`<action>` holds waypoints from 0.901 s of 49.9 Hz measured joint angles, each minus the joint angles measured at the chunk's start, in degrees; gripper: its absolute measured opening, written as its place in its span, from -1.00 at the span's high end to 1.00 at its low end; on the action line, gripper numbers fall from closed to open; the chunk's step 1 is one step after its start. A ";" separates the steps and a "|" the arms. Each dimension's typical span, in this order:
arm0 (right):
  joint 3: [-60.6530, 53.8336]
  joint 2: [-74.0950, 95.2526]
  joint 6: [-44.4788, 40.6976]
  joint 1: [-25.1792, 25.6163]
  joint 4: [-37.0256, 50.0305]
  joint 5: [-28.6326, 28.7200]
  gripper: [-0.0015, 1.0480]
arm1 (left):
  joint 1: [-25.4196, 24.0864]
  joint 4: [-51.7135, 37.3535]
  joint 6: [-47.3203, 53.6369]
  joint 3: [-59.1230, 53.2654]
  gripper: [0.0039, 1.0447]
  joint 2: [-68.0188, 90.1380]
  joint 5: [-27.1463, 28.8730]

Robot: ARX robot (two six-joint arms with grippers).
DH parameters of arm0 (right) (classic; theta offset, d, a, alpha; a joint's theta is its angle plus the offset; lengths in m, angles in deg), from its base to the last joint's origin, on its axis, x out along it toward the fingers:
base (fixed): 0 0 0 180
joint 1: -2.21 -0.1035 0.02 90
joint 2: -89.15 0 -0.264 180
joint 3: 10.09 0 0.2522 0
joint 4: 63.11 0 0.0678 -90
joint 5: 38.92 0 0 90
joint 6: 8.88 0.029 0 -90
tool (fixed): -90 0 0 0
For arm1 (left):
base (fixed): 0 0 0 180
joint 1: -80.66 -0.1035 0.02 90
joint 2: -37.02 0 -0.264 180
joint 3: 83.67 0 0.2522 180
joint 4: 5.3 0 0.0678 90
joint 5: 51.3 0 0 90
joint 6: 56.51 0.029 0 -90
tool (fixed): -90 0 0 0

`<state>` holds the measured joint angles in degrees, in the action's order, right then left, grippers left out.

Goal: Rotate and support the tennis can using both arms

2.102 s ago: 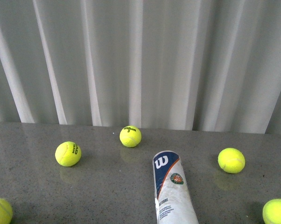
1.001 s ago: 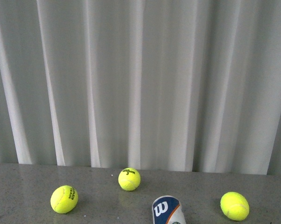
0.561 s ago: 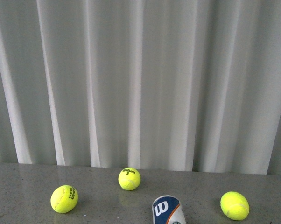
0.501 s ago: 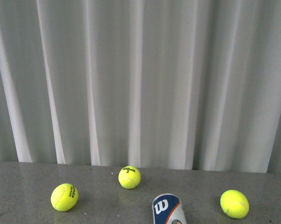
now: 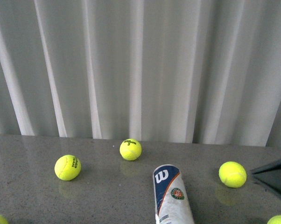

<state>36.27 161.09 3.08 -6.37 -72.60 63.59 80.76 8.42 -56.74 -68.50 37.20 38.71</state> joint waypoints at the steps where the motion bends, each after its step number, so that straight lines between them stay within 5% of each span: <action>1: 1.57 2.86 0.55 -0.66 0.00 -0.15 -0.87 | 0.00 0.00 0.00 0.00 -0.88 0.00 0.04; 18: 23.71 31.41 1.86 -7.26 -5.16 -2.12 -0.87 | 0.00 0.00 0.00 0.00 -0.88 0.00 0.02; 45: 38.97 51.30 3.69 -10.08 -9.73 -1.95 -0.87 | 0.00 0.00 0.00 0.00 -0.88 0.00 0.00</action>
<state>75.24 212.39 6.78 -16.44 -82.33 61.64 80.76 8.42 -56.74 -68.50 37.20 38.71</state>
